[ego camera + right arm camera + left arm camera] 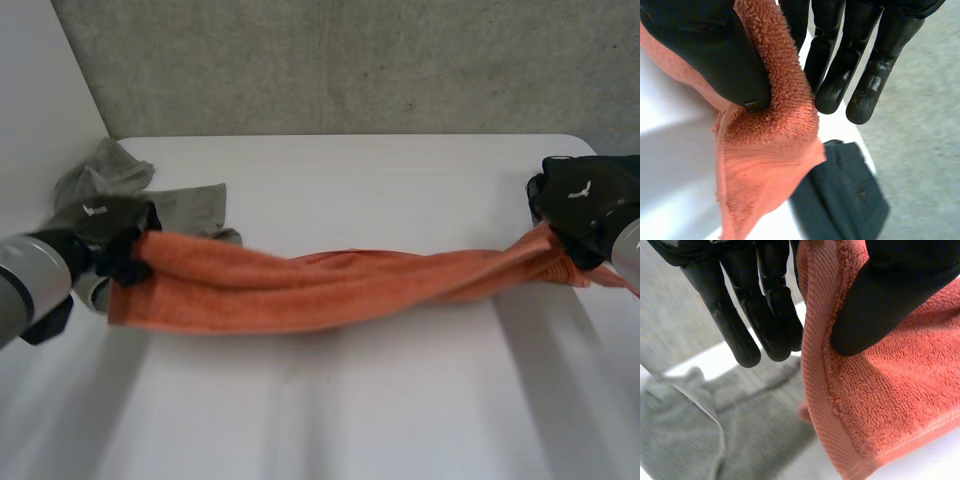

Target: Fold the laundry.

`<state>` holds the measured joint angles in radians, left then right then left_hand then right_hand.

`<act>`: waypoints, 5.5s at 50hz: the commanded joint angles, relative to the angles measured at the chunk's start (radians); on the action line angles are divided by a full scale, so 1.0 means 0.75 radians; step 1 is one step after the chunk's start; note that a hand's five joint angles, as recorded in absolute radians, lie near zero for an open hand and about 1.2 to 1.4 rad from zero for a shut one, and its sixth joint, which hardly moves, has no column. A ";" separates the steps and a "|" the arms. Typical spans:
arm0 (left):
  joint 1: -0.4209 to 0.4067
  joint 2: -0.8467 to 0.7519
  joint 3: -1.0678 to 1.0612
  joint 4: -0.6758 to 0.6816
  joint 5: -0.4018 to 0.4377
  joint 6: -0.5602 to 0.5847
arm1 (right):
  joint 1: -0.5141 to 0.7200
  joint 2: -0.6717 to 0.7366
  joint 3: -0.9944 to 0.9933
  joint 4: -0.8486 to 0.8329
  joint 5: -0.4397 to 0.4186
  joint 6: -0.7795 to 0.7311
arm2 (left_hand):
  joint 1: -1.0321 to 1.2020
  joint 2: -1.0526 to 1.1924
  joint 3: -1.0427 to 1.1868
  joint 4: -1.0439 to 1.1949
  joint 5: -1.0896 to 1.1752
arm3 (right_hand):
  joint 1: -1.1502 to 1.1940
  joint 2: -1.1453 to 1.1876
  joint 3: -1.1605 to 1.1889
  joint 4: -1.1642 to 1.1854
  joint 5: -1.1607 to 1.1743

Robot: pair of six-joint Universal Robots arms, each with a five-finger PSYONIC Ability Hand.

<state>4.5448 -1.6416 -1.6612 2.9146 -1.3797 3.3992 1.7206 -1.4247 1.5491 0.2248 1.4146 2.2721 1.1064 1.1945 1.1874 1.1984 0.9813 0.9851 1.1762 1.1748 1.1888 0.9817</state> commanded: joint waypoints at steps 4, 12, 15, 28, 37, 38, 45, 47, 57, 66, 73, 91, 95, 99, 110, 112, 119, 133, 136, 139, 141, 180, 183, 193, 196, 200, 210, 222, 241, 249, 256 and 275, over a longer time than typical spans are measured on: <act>-0.085 -0.470 0.100 0.272 -0.042 -0.075 | 0.019 0.432 -0.167 -0.034 0.055 0.034 | 0.386 0.269 0.278 0.264 0.321 | 0.548 0.293 0.295 0.277 0.320; -0.112 -0.611 0.333 0.352 -0.073 -0.114 | 0.060 0.580 -0.276 -0.306 0.200 0.141 | -0.645 -0.762 -0.753 -0.767 -0.710 | 0.548 0.293 0.295 0.277 0.320; -0.120 -0.603 0.333 0.358 -0.067 -0.102 | 0.078 0.576 -0.270 -0.349 0.221 0.159 | -0.748 -0.865 -0.856 -0.871 -0.814 | 0.548 0.293 0.295 0.277 0.320; -0.128 -0.137 -0.216 0.538 0.039 -0.019 | 0.093 0.533 -0.157 -0.361 0.216 0.263 | -0.823 -0.940 -0.931 -0.945 -0.889 | 0.548 0.293 0.295 0.277 0.320; -0.155 -0.079 -0.430 0.656 0.126 0.286 | 0.123 0.531 -0.143 -0.365 0.216 0.274 | -0.776 -0.893 -0.884 -0.898 -0.841 | 0.548 0.293 0.295 0.277 0.320; -0.155 -0.092 -0.430 0.665 0.126 0.311 | 0.123 0.531 -0.139 -0.365 0.214 0.274 | -0.776 -0.893 -0.884 -0.898 -0.841 | 0.548 0.293 0.295 0.277 0.320; -0.157 -0.251 -0.383 0.714 0.122 0.430 | 0.123 0.517 -0.090 -0.367 0.212 0.274 | -0.780 -0.897 -0.888 -0.902 -0.845 | 0.548 0.293 0.295 0.277 0.320; -0.157 -0.312 -0.354 0.726 0.119 0.446 | 0.123 0.509 -0.079 -0.367 0.212 0.274 | -0.783 -0.901 -0.891 -0.906 -0.849 | 0.548 0.293 0.295 0.277 0.320; -0.159 -0.484 -0.223 0.753 0.025 0.456 | 0.111 0.490 -0.026 -0.369 0.206 0.274 | -0.756 -0.874 -0.864 -0.879 -0.822 | 0.548 0.293 0.295 0.277 0.320; -0.161 -0.558 -0.156 0.791 0.011 0.456 | 0.105 0.490 0.002 -0.386 0.204 0.272 | -0.506 -0.624 -0.614 -0.629 -0.572 | 0.548 0.293 0.295 0.277 0.320; -0.177 -0.554 -0.131 0.789 0.011 0.456 | 0.103 0.488 0.006 -0.386 0.202 0.272 | -0.322 -0.439 -0.430 -0.444 -0.388 | 0.548 0.293 0.295 0.277 0.320; -0.227 -0.505 -0.012 0.736 -0.136 0.456 | 0.099 0.325 -0.012 -0.218 0.202 0.119 | 0.386 0.269 0.278 0.264 0.321 | 0.548 0.293 0.295 0.277 0.320; -0.224 -0.264 -0.035 0.681 -0.228 0.446 | 0.095 0.163 -0.034 -0.028 0.200 -0.016 | 0.386 0.269 0.278 0.264 0.321 | 0.548 0.293 0.295 0.277 0.320; -0.224 -0.112 -0.057 0.589 -0.230 0.446 | 0.081 0.065 -0.069 0.109 0.200 -0.111 | 0.386 0.269 0.278 0.264 0.321 | 0.548 0.293 0.295 0.277 0.320; -0.220 -0.290 -0.009 0.460 -0.220 0.452 | 0.050 0.183 -0.088 0.138 0.192 -0.186 | 0.386 0.269 0.278 0.264 0.321 | 0.548 0.293 0.295 0.277 0.320; -0.222 -0.418 0.126 0.487 -0.232 0.452 | 0.060 0.243 -0.130 0.083 0.188 -0.186 | 0.386 0.269 0.278 0.264 0.321 | 0.548 0.293 0.295 0.277 0.320; -0.231 -0.591 0.592 0.556 -0.255 0.442 | 0.066 0.374 -0.396 -0.348 0.194 -0.162 | 0.386 0.269 0.278 0.264 0.321 | 0.548 0.293 0.295 0.277 0.320; -0.300 -0.452 0.784 1.334 -0.294 0.440 | 0.080 0.304 -0.489 -1.218 0.155 -0.062 | 0.386 0.269 0.278 0.264 0.321 | 0.548 0.293 0.295 0.277 0.320; -0.306 -0.431 0.643 1.325 -0.296 0.440 | 0.078 0.302 -0.411 -1.092 0.149 -0.050 | 0.386 0.269 0.278 0.264 0.321 | 0.548 0.293 0.295 0.277 0.320; -0.298 -0.417 0.459 1.313 -0.298 0.438 | 0.074 0.302 -0.333 -0.993 0.143 -0.041 | 0.386 0.269 0.278 0.264 0.321 | 0.548 0.293 0.295 0.277 0.320; -0.296 -0.399 0.358 1.299 -0.296 0.436 | 0.070 0.304 -0.247 -0.887 0.118 -0.037 | 0.386 0.269 0.278 0.264 0.321 | 0.548 0.293 0.295 0.277 0.320; -0.173 -0.388 -0.180 1.158 -0.279 0.256 | -0.198 0.353 0.295 -0.533 -0.092 0.922 | 0.386 0.269 0.278 0.264 0.321 | -0.496 -0.750 -0.749 -0.767 -0.724; -0.167 -0.384 -0.182 1.154 -0.281 0.256 | -0.200 0.290 0.299 -0.466 -0.105 0.918 | 0.386 0.269 0.278 0.264 0.321 | -0.488 -0.743 -0.741 -0.759 -0.716; -0.165 -0.366 -0.192 1.131 -0.279 0.252 | -0.282 0.153 0.409 -0.337 -0.172 0.838 | 0.386 0.269 0.278 0.264 0.321 | -0.437 -0.692 -0.690 -0.708 -0.665; -0.165 -0.366 -0.194 1.131 -0.279 0.252 | -0.282 0.145 0.450 -0.339 -0.174 0.832 | 0.386 0.269 0.278 0.264 0.321 | -0.437 -0.692 -0.690 -0.708 -0.665; -0.167 -0.366 -0.192 1.129 -0.279 0.252 | -0.282 0.149 0.473 -0.353 -0.180 0.832 | 0.386 0.269 0.278 0.264 0.321 | -0.437 -0.692 -0.690 -0.708 -0.665; -0.165 -0.372 -0.190 1.129 -0.275 0.252 | -0.265 0.247 0.446 -0.428 -0.209 0.832 | 0.386 0.269 0.278 0.264 0.321 | -0.449 -0.703 -0.702 -0.720 -0.677; -0.159 -0.382 -0.174 1.131 -0.275 0.254 | -0.218 0.390 0.311 -0.467 -0.144 0.830 | 0.386 0.269 0.278 0.264 0.321 | -0.413 -0.668 -0.666 -0.685 -0.642; -0.153 -0.386 -0.170 1.131 -0.275 0.254 | -0.138 0.507 0.164 -0.474 -0.090 0.832 | 0.386 0.269 0.278 0.264 0.321 | -0.284 -0.539 -0.537 -0.556 -0.512; -0.151 -0.384 -0.170 1.125 -0.281 0.256 | -0.128 0.542 0.099 -0.476 0.002 0.818 | 0.386 0.269 0.278 0.264 0.321 | 0.548 0.293 0.295 0.277 0.320; -0.159 -0.301 -0.190 0.941 -0.281 0.274 | -0.130 0.352 0.129 -0.421 0.016 0.583 | 0.386 0.269 0.278 0.264 0.321 | 0.548 0.293 0.295 0.277 0.320; -0.128 0.246 -0.538 -0.043 -0.275 0.738 | -0.365 -0.125 0.321 0.359 -0.015 -0.348 | 0.386 0.269 0.278 0.264 0.321 | 0.548 0.293 0.295 0.277 0.320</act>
<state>4.4399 -1.5722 -1.9626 3.0096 -1.5864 3.7952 1.5203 -1.4507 1.7745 0.3981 1.4372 2.0732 1.1480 1.1994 1.1934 1.2030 0.9836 0.9938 1.1785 1.1834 1.1901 0.9910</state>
